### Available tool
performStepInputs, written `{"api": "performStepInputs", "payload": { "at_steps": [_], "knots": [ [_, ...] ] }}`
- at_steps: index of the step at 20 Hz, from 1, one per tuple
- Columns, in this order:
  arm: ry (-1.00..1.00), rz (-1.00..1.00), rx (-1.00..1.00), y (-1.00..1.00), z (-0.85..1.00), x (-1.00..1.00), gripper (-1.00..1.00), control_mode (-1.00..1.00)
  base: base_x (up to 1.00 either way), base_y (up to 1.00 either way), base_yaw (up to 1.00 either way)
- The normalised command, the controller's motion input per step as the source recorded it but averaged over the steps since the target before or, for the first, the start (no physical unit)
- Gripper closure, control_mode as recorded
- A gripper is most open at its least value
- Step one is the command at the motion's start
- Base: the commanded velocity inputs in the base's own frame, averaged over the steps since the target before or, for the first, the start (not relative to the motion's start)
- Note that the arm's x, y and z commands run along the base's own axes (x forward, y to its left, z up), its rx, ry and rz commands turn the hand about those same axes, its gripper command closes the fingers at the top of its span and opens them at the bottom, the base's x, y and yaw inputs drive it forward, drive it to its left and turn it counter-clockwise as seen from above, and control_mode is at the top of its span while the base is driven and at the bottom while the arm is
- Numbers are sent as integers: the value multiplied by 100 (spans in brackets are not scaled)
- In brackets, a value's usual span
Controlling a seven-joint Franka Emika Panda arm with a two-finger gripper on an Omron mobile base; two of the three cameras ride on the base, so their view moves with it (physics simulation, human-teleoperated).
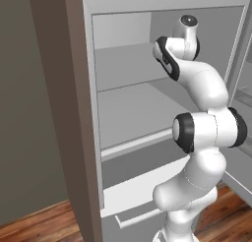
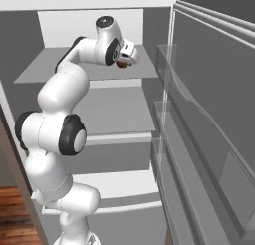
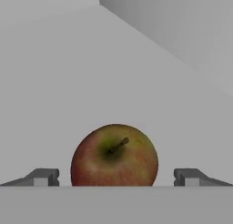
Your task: Open the fridge, remove the apple, lemon, and shrimp, and place them on any counter.
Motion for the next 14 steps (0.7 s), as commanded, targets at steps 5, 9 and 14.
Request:
{"api": "performStepInputs", "payload": {
  "at_steps": [5, 9, 14],
  "knots": [
    [0, 0, 0, 0, -14, 0, -100, -100, 0, 0, 0],
    [0, 0, 0, 0, -12, 0, -100, -100, 0, 0, 0],
    [0, 0, 0, 0, -12, 1, 100, -100, 0, 0, 0]
  ]
}}
